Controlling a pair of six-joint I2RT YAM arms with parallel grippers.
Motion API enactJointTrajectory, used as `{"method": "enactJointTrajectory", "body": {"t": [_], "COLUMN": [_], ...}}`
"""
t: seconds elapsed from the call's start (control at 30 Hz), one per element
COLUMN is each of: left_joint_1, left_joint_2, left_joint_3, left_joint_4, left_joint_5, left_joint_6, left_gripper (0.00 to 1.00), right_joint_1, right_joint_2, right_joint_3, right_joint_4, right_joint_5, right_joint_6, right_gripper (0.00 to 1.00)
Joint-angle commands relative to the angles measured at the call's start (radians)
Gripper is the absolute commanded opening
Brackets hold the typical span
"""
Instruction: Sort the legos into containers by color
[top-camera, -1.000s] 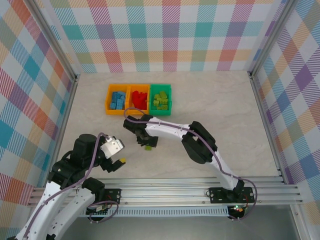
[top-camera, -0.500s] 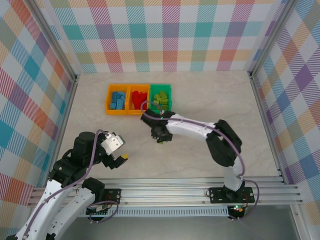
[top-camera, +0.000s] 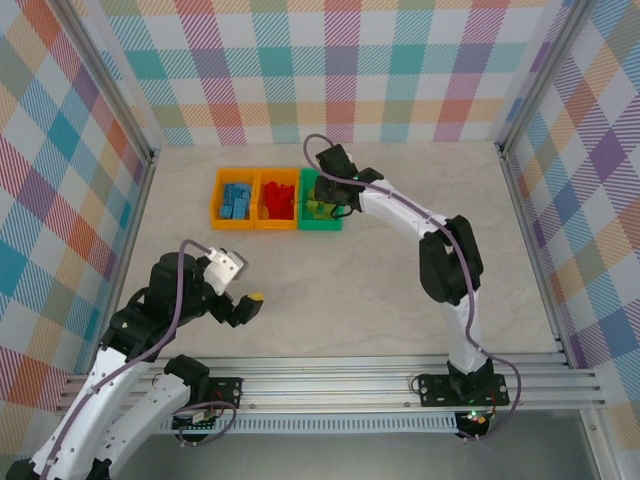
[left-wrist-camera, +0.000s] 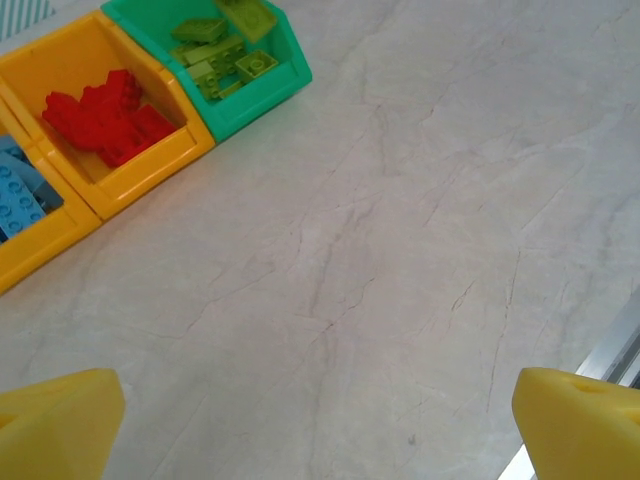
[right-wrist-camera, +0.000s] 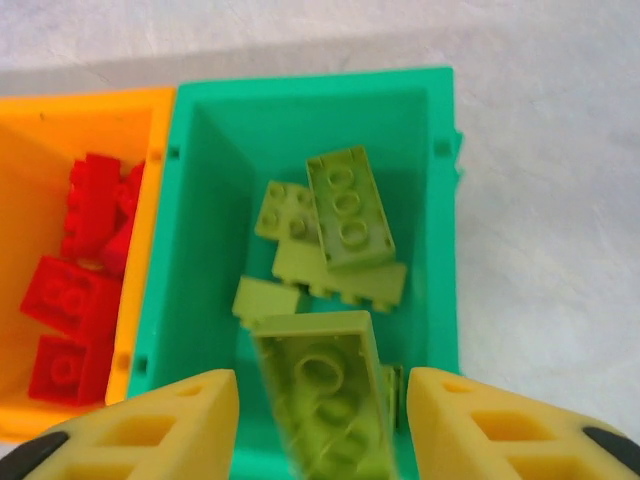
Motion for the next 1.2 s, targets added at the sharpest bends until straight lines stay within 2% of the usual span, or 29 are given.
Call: {"method": "enactJointTrajectory", "body": {"t": [0.0, 0.13, 0.2, 0.27, 0.33, 0.43, 0.47, 0.5, 0.57, 0.63, 0.73, 0.83, 0.93, 1.0, 1.1, 1.17], "left_joint_1": [-0.005, -0.004, -0.004, -0.005, -0.004, -0.004, -0.002, -0.001, 0.009, 0.030, 0.101, 0.172, 0.225, 0.248, 0.260, 0.332], "left_joint_2": [-0.003, 0.001, 0.005, 0.002, -0.001, 0.005, 0.017, 0.033, 0.086, 0.165, 0.308, 0.467, 0.637, 0.721, 0.845, 0.948], "left_joint_3": [0.024, -0.015, -0.058, -0.118, -0.183, -0.301, -0.342, -0.372, -0.420, -0.444, -0.466, -0.465, -0.461, -0.418, -0.359, -0.356], "left_joint_4": [0.042, 0.115, 0.172, 0.258, 0.355, 0.557, 0.631, 0.695, 0.816, 0.913, 1.061, 1.187, 1.353, 1.388, 1.454, 1.534], "left_joint_5": [-0.046, -0.148, -0.198, -0.280, -0.379, -0.542, -0.593, -0.634, -0.705, -0.748, -0.690, -0.574, -0.489, -0.440, -0.400, -0.313], "left_joint_6": [-0.153, -0.430, -0.521, -0.590, -0.630, -0.625, -0.600, -0.564, -0.456, -0.372, -0.321, -0.311, -0.331, -0.324, -0.233, -0.280], "left_gripper": [1.00, 1.00, 1.00, 1.00, 1.00, 1.00, 1.00, 1.00, 1.00, 1.00, 1.00, 1.00, 1.00, 1.00, 1.00, 1.00], "right_joint_1": [0.010, 0.011, 0.010, 0.010, 0.008, 0.002, -0.004, -0.011, -0.056, -0.131, -0.274, -0.393, -0.493, -0.508, -0.565, -0.608], "right_joint_2": [0.040, 0.005, -0.083, -0.227, -0.378, -0.600, -0.675, -0.738, -0.872, -0.973, -1.057, -1.027, -0.860, -0.770, -0.637, -0.650], "right_joint_3": [0.111, 0.122, 0.020, -0.159, -0.336, -0.568, -0.649, -0.717, -0.886, -1.060, -1.314, -1.465, -1.456, -1.401, -1.409, -1.458], "right_joint_4": [-0.018, -0.063, -0.026, 0.066, 0.135, 0.179, 0.197, 0.213, 0.280, 0.401, 0.679, 0.908, 0.957, 0.988, 1.210, 1.265], "right_joint_5": [-0.029, -0.018, -0.018, -0.020, 0.010, 0.111, 0.166, 0.218, 0.301, 0.330, 0.329, 0.275, 0.152, 0.094, -0.076, -0.192], "right_joint_6": [-0.069, -0.080, -0.097, -0.141, -0.183, -0.267, -0.299, -0.319, -0.372, -0.423, -0.480, -0.515, -0.483, -0.507, -0.465, -0.456], "right_gripper": [0.60, 0.63, 0.63, 0.64, 0.70, 0.87, 0.96, 1.00, 1.00, 1.00, 1.00, 1.00, 1.00, 1.00, 1.00, 1.00]}}
